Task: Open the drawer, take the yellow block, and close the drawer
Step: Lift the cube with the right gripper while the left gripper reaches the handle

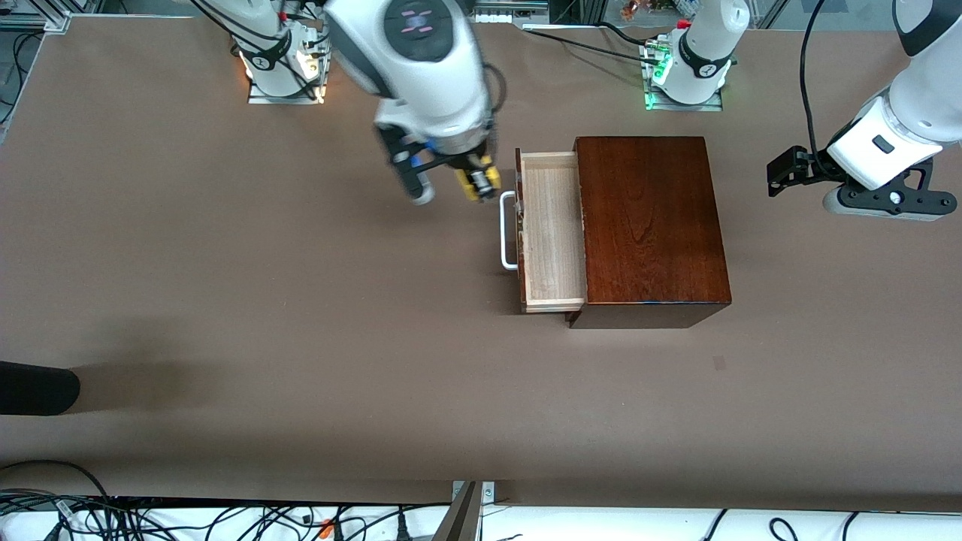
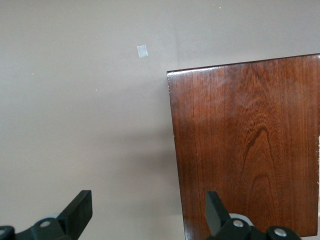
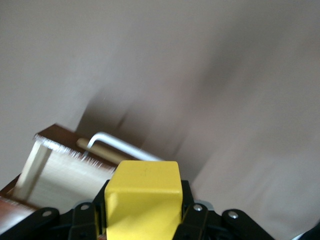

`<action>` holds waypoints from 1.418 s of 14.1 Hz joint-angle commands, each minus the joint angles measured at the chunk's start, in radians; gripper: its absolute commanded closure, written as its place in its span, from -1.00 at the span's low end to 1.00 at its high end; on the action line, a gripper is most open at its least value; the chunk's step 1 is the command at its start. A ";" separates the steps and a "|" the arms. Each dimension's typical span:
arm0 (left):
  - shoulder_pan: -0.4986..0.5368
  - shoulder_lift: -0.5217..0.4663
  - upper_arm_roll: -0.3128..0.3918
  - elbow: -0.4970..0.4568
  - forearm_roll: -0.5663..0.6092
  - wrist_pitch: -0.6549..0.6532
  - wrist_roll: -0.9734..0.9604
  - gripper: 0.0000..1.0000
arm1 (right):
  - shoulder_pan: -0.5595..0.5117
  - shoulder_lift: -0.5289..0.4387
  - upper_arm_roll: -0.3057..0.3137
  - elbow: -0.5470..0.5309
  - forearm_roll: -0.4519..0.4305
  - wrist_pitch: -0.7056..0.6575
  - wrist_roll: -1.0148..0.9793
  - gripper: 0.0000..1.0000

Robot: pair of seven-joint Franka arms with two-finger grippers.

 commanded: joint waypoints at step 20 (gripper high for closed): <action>-0.537 0.369 -0.065 0.237 -0.076 0.060 0.180 -1.00 | -0.254 -0.030 -0.540 -0.752 0.217 0.772 -1.846 0.90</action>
